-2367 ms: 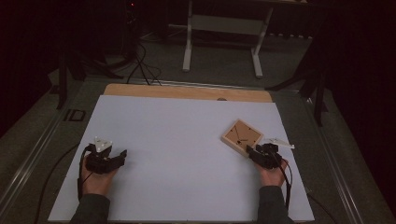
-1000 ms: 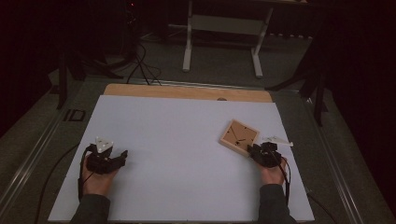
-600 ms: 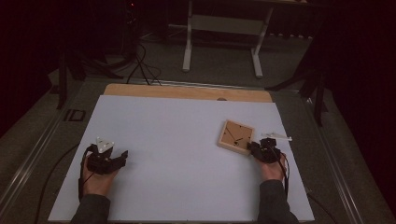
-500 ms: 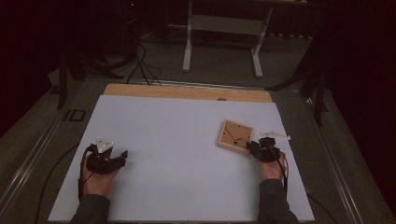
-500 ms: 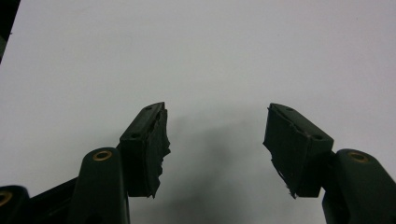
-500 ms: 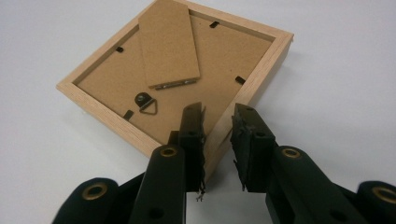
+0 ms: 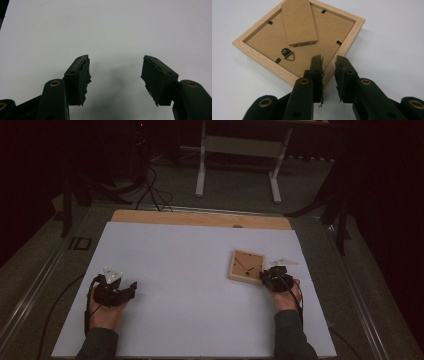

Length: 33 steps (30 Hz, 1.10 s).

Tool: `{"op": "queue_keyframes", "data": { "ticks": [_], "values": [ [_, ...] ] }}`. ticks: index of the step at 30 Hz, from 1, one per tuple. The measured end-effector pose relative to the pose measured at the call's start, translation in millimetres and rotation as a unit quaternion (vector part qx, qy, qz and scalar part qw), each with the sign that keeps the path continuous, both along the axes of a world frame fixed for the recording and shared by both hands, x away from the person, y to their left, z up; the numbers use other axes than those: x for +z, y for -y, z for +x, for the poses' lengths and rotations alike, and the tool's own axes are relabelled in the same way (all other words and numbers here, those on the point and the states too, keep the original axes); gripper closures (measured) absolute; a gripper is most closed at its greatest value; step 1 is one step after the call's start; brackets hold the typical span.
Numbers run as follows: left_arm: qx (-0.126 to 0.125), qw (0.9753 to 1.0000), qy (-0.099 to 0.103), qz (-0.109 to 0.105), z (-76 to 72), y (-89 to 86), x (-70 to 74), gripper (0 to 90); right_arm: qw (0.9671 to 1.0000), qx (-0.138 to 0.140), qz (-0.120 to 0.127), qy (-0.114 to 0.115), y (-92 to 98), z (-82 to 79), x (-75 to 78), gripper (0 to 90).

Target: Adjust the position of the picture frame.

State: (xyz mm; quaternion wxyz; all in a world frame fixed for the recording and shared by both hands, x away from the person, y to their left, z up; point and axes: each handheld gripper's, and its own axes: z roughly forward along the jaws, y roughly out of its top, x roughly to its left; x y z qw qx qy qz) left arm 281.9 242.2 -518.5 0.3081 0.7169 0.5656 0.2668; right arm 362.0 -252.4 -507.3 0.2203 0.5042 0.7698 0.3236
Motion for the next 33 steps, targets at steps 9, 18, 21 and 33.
{"op": "queue_keyframes", "data": {
  "ticks": [9, 18, 21, 33],
  "values": [
    [-0.001, 1.0000, 0.000, 0.000, -0.1, -0.5, 0.1, 39.2, 0.9987, 0.050, 0.001, 0.003, -28.8, -4.4, -1.0, 76.7],
    [-0.001, 1.0000, 0.000, 0.000, -0.2, -0.5, 0.2, 39.2, 0.9957, 0.093, 0.006, 0.002, -52.1, -9.8, -1.9, 76.8],
    [-0.001, 1.0000, 0.000, 0.000, -0.2, -0.5, 0.2, 39.2, 0.9942, 0.107, 0.009, 0.002, -57.8, -11.8, -2.3, 76.9],
    [-0.005, 1.0000, -0.002, -0.003, -0.1, 0.4, 0.2, 39.8, 0.9859, 0.167, 0.010, 0.004, -82.9, -23.0, -3.4, 77.0]
  ]
}}
